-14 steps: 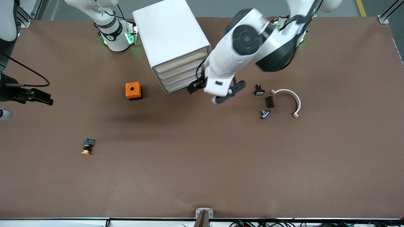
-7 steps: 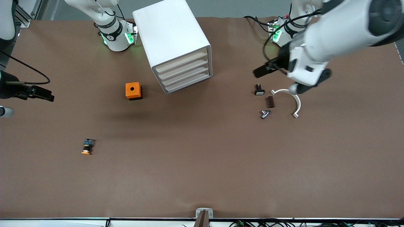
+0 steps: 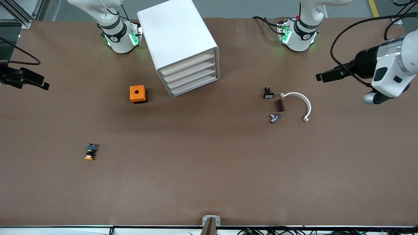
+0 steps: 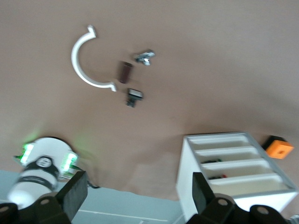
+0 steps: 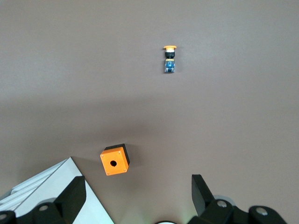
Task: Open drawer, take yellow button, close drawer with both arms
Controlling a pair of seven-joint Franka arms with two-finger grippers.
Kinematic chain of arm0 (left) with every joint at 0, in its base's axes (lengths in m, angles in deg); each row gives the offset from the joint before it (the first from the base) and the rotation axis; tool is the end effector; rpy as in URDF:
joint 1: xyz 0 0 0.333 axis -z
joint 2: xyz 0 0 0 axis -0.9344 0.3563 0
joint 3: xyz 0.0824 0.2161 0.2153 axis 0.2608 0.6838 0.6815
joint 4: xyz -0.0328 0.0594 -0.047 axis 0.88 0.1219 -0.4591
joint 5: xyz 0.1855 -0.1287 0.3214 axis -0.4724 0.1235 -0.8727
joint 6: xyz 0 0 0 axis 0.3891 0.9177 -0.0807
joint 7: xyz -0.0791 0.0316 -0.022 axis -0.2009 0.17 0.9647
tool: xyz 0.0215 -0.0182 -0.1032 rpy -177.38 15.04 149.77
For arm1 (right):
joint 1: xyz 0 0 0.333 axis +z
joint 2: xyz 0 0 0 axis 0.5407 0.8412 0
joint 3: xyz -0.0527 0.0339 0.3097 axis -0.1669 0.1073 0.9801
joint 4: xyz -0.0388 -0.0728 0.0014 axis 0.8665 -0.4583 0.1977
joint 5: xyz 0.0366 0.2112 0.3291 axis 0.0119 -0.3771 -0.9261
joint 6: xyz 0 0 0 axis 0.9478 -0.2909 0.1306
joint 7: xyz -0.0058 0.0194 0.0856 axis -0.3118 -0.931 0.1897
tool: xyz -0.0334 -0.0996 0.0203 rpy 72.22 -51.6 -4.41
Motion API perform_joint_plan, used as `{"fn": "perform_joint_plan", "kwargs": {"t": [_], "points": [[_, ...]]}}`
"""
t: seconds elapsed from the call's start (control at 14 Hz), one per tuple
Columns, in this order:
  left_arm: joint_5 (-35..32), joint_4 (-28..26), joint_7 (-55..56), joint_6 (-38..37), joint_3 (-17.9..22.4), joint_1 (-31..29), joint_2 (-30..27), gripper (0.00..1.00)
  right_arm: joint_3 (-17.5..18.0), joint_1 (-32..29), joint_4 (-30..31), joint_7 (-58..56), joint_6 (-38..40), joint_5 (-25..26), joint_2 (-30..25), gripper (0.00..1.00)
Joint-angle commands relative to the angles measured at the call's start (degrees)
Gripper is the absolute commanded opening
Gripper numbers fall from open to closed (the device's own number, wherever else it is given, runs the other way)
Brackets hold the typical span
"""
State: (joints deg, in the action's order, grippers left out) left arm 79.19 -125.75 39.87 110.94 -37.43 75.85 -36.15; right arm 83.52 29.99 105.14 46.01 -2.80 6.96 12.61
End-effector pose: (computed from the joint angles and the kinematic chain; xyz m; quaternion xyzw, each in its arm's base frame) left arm 0.5606 -0.0960 0.6146 0.9572 0.1863 -0.1994 0.0969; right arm 0.5469 -0.0335 0.6280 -0.9971 0.0474 0.0445 0.0392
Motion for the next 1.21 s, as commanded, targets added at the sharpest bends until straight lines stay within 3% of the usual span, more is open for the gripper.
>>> {"fn": "perform_joint_plan", "kwargs": {"t": [0.0, 0.14, 0.64, 1.14], "points": [[-3.8, -5.5, -6.6, 0.4, -0.6, -2.2, -3.7, 0.99, 0.8, 1.2, 3.4, -0.7, -1.0, 0.1, -2.9, 1.0], [-5.0, -6.7, -10.1, 1.8, -0.5, -3.7, -3.9, 0.99, 0.8, 3.2, 3.4, -0.5, -1.4, 2.3, -2.9, 1.0], [-10.5, -16.2, -16.6, 12.8, -0.6, -5.5, -7.5, 0.99, 0.3, 1.3, 3.6, -0.7, -2.2, 2.4, -2.8, 1.0], [-17.1, -16.4, -16.9, 26.3, -1.9, -5.4, -7.5, 0.99, 0.3, 1.2, 4.4, -0.7, -2.5, 2.8, -2.9, 1.0]]}}
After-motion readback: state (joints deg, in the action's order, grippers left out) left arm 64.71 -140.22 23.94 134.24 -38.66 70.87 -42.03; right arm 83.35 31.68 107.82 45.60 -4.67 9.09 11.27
